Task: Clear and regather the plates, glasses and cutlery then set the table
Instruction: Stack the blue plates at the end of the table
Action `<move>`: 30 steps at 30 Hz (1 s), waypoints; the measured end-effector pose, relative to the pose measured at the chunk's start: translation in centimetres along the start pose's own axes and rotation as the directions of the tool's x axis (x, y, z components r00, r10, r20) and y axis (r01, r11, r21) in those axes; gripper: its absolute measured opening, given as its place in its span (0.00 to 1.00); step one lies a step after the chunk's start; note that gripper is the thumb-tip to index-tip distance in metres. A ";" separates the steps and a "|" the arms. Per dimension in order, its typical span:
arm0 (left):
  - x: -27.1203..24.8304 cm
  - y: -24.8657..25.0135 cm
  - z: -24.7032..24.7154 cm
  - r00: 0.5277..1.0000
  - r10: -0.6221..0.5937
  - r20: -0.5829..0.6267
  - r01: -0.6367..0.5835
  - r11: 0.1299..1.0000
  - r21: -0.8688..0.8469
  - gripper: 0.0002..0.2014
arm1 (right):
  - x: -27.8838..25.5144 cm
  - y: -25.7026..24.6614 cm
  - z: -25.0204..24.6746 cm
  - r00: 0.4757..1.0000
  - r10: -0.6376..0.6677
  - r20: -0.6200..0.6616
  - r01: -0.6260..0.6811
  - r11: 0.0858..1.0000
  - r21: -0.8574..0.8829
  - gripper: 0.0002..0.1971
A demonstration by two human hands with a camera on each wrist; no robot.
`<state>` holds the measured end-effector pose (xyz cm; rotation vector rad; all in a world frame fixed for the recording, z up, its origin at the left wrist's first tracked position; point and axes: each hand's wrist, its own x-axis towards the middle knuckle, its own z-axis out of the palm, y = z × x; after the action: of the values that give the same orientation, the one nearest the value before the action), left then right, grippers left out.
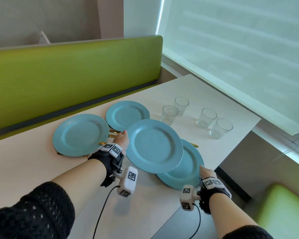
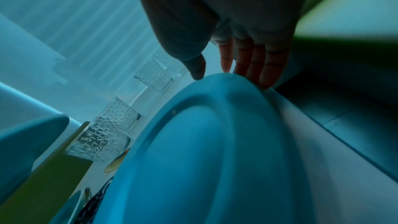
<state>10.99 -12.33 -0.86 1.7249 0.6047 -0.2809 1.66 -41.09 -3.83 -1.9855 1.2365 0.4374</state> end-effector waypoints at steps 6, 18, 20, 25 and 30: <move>-0.3 -0.3 1.7 1.000 -0.004 -0.012 0.004 1.000 0.016 0.24 | 0.5 -0.2 -0.3 0.997 -0.076 0.032 0.072 0.991 0.111 0.27; -1.7 0.7 4.6 0.998 0.058 0.021 -0.059 0.996 0.071 0.24 | -1.3 -4.2 -3.5 0.966 -0.248 -0.067 0.257 0.925 0.281 0.30; -2.0 1.2 4.4 0.997 0.078 0.006 -0.078 0.991 0.108 0.24 | -1.5 -4.6 -3.0 0.965 -0.255 -0.062 0.261 0.904 0.338 0.29; -2.2 1.4 3.0 0.990 0.140 -0.012 -0.135 0.970 0.204 0.23 | -2.9 -5.4 -0.7 0.973 -0.230 -0.024 0.200 0.790 0.579 0.27; -1.8 0.6 0.6 0.981 0.190 -0.033 -0.179 0.959 0.221 0.19 | -5.3 -7.1 2.1 0.973 -0.232 -0.004 0.159 0.656 0.738 0.26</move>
<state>9.87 -13.40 0.41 1.9909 0.4601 -0.1733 5.53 -34.44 0.96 -1.3405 0.9092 -0.0962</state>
